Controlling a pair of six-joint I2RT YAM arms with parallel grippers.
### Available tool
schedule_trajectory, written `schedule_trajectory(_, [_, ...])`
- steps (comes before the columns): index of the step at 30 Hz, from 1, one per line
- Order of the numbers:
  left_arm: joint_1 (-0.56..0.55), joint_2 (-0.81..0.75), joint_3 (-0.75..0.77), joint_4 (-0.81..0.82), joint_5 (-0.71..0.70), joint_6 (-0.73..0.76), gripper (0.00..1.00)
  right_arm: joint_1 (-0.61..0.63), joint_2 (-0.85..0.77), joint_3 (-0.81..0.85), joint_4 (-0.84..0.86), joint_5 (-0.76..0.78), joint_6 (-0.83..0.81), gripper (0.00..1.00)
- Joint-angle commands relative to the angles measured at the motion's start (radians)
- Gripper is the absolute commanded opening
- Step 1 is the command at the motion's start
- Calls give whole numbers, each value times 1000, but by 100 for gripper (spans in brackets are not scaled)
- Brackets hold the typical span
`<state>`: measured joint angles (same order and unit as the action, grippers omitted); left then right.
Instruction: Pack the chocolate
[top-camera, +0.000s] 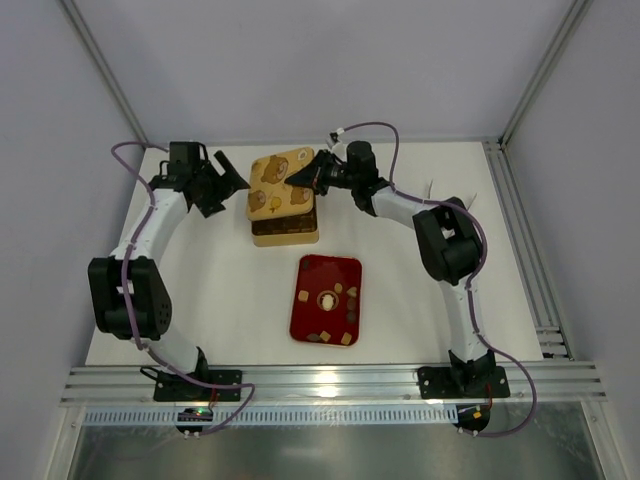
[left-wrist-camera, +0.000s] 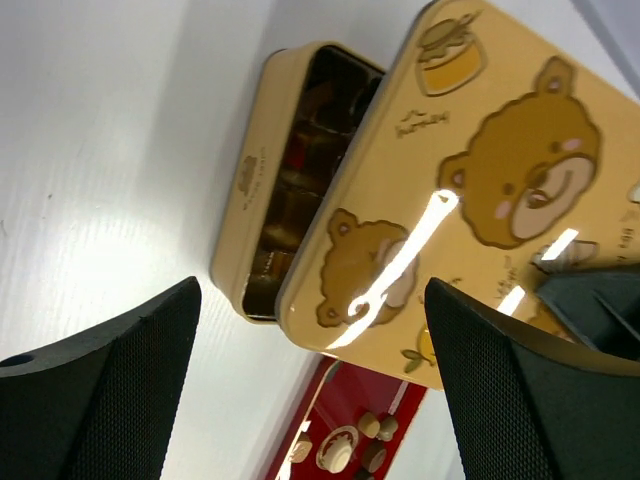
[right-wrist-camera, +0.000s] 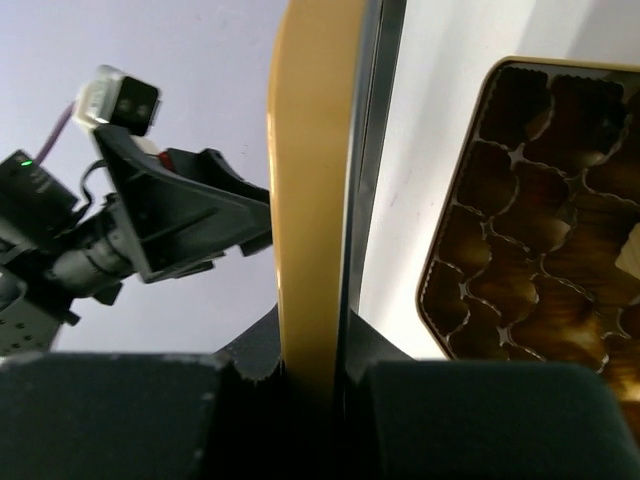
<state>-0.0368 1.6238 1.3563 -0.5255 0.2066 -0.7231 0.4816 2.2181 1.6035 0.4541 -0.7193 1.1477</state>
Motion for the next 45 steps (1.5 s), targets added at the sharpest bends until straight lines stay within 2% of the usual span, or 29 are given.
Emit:
schedule_trajectory(1, [3, 30, 12, -10, -56, 40, 90, 2, -5, 21, 176, -32, 76, 4])
schedule_trajectory(5, [5, 50, -3, 19, -33, 37, 90, 3, 28, 6, 218, -39, 110, 4])
schedule_trajectory(9, [5, 33, -49, 126, 34, 30, 90, 3, 46, -10, 222, -43, 107, 4])
schedule_trajectory(20, [5, 48, -129, 231, 83, 7, 89, 3, 100, -11, 210, -69, 92, 4])
schedule_trajectory(36, [-8, 103, -158, 268, 102, 7, 89, 3, 132, -19, 205, -95, 83, 4])
schedule_trajectory(45, [-25, 143, -155, 271, 100, 7, 88, -11, 126, -43, 227, -97, 98, 12])
